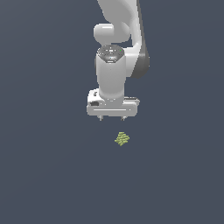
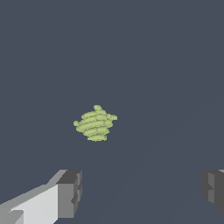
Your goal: Pick up the object and move it to a goal position.
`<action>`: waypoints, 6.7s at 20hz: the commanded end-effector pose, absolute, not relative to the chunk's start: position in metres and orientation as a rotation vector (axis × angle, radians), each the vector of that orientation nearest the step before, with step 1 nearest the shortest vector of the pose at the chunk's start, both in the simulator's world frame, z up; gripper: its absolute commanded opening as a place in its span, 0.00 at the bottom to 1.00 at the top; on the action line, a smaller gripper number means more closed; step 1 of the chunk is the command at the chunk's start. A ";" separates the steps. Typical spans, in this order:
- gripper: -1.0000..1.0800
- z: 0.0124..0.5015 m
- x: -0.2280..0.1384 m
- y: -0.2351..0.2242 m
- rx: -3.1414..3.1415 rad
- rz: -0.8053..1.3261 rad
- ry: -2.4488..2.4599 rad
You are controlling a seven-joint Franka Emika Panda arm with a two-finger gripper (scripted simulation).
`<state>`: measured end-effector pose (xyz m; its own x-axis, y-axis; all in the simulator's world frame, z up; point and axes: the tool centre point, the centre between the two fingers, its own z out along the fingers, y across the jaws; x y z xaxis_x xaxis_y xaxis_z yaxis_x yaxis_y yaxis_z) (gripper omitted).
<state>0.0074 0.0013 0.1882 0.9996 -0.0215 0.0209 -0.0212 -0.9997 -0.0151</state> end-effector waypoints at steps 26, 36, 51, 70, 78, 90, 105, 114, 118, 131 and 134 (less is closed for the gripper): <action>0.96 0.167 0.020 0.002 -3.115 -0.043 0.265; 0.96 0.127 0.031 0.030 -3.081 -0.017 0.561; 0.96 0.092 0.036 0.054 -3.037 0.000 0.804; 0.96 0.041 0.035 0.054 -3.036 0.000 0.808; 0.00 0.041 0.036 0.054 -3.036 0.000 0.808; 0.00 0.057 0.031 0.050 -3.036 0.000 0.808; 0.00 0.172 0.000 0.015 -3.034 0.001 0.808; 0.00 0.277 -0.027 -0.016 -3.034 0.001 0.809; 0.00 0.324 -0.039 -0.030 -3.034 0.001 0.809; 0.00 0.452 -0.067 -0.067 -3.035 0.000 0.809; 0.00 0.469 -0.070 -0.073 -3.035 0.000 0.809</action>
